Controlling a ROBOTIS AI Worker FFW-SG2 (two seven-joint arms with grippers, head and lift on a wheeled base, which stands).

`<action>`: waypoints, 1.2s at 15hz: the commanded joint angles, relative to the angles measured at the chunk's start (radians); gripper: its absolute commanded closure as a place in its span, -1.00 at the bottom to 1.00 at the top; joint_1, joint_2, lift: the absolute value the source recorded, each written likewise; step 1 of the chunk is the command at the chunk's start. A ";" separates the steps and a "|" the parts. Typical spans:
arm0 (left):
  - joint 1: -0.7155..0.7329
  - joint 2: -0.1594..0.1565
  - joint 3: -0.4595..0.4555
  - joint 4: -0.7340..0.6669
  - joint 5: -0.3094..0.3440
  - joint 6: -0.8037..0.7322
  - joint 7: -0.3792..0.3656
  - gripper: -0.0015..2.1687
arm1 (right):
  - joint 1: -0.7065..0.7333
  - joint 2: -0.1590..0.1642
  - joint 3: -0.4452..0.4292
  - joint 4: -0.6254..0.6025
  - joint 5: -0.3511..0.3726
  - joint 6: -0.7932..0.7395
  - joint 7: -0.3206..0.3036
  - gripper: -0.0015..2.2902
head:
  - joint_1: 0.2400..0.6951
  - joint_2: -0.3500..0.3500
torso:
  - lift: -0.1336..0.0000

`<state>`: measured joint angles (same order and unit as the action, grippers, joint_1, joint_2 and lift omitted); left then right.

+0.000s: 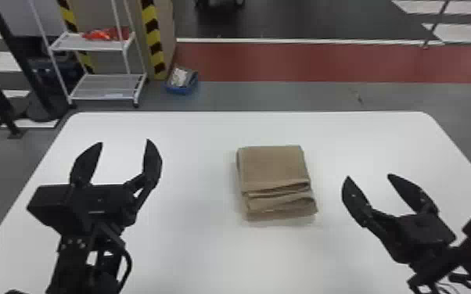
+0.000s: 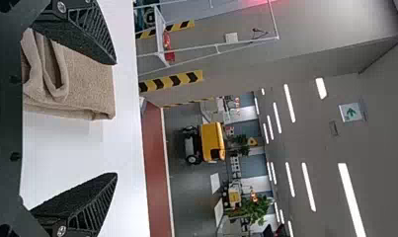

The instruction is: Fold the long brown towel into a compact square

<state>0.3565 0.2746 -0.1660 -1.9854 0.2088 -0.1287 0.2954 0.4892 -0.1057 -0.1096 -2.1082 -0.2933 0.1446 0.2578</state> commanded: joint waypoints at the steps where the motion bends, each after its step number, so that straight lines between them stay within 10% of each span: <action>1: 0.006 0.000 0.016 -0.006 0.001 -0.001 0.001 -0.87 | 0.008 -0.002 -0.008 -0.003 -0.012 -0.001 0.005 -0.93 | 1.00 0.00 | -0.80; 18: 0.009 0.037 0.071 -0.018 0.043 0.002 -0.004 -0.87 | -0.020 0.003 0.065 -0.001 0.034 -0.001 0.000 -0.93 | 1.00 0.20 | -0.80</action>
<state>0.3648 0.3097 -0.1011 -2.0034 0.2491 -0.1248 0.2914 0.4704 -0.1028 -0.0534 -2.1094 -0.2682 0.1435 0.2595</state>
